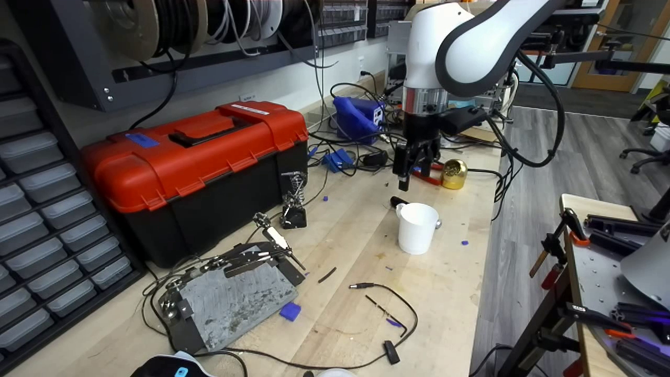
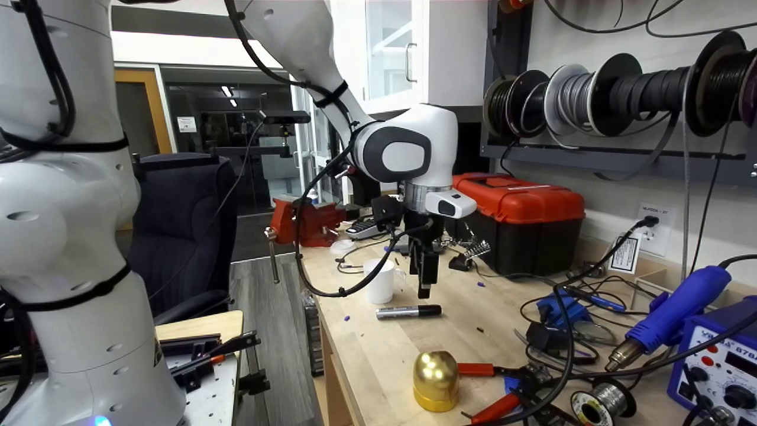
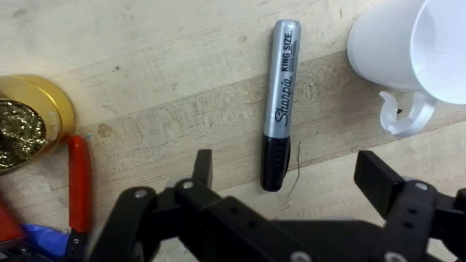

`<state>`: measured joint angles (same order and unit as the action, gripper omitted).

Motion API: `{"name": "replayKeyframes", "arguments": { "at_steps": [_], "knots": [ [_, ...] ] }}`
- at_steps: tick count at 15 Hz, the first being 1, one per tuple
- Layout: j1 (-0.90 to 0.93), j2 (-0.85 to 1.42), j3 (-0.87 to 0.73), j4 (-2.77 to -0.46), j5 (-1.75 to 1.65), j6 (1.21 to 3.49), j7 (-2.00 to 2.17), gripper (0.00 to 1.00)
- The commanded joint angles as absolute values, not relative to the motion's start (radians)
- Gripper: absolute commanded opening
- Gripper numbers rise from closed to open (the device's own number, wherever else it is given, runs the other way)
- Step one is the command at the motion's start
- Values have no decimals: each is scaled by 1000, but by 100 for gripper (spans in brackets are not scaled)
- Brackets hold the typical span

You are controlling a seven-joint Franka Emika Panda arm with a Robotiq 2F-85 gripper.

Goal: Place the black marker inside the white mug

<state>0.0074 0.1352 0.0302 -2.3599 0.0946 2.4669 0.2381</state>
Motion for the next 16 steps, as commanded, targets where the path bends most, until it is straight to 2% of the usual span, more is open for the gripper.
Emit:
{"name": "replayKeyframes", "arguments": {
  "at_steps": [1, 12, 16],
  "knots": [
    [13, 186, 30, -2325, 127, 2493, 200, 100],
    [7, 299, 35, -2273, 153, 2522, 160, 100],
    [3, 319, 38, -2262, 174, 2526, 138, 68]
  ]
}}
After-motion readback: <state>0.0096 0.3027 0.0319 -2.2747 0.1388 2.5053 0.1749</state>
